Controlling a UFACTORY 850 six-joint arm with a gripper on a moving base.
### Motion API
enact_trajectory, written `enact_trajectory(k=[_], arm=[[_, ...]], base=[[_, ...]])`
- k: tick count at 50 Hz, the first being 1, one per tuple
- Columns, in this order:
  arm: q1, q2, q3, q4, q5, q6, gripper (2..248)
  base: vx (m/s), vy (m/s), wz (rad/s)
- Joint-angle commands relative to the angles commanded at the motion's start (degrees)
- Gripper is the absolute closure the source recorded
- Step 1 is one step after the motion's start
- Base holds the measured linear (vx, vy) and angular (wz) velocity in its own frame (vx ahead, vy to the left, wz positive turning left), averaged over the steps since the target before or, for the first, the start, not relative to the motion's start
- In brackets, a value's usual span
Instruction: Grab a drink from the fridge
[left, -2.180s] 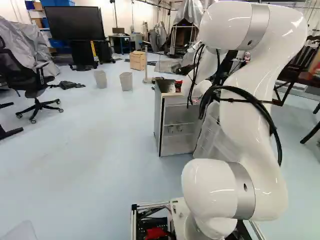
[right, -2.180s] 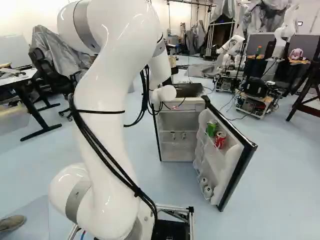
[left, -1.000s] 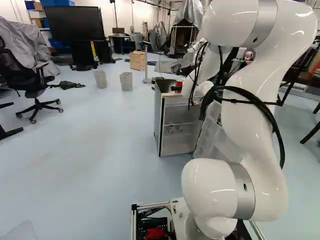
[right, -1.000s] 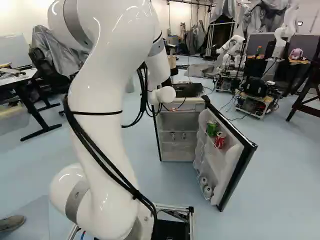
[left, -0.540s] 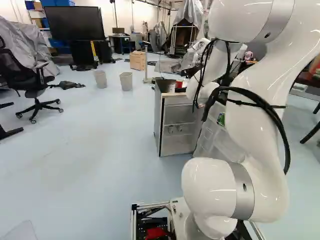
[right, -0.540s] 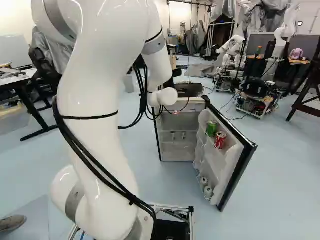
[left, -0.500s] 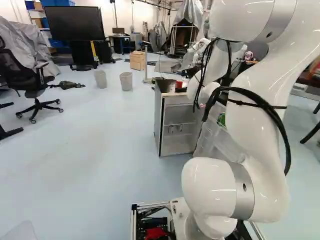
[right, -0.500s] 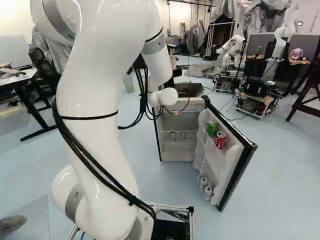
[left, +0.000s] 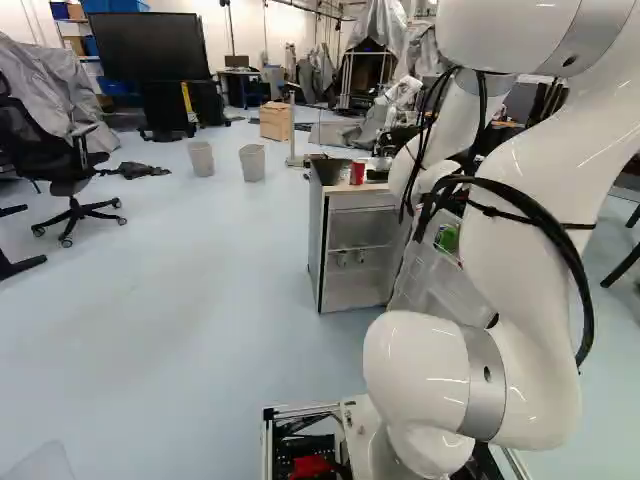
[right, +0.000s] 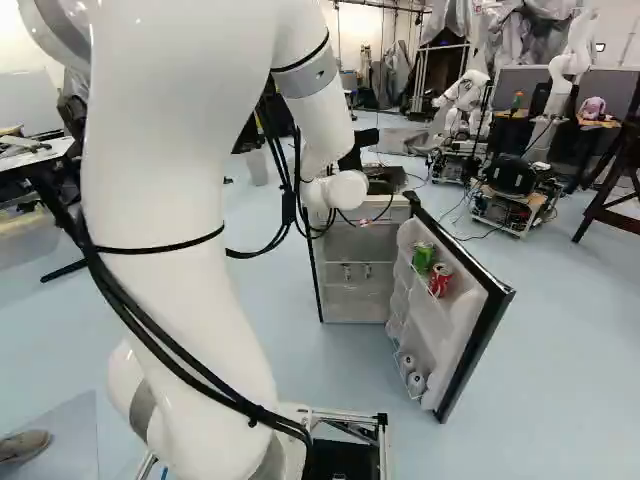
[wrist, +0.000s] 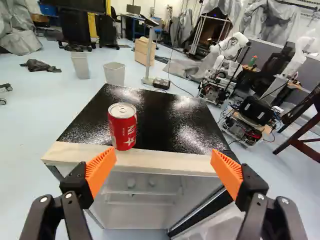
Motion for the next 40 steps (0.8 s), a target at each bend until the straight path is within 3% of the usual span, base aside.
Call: enact_trajectory(k=[27,40], arm=[[-4.91,3.74,0.47,3.82,-8.27,0.0,3],[-7.24,5.06,0.16,7.58,-12.8,0.0,3]], base=[[0.0,0.0,0.0],[0.0,0.0,0.0]])
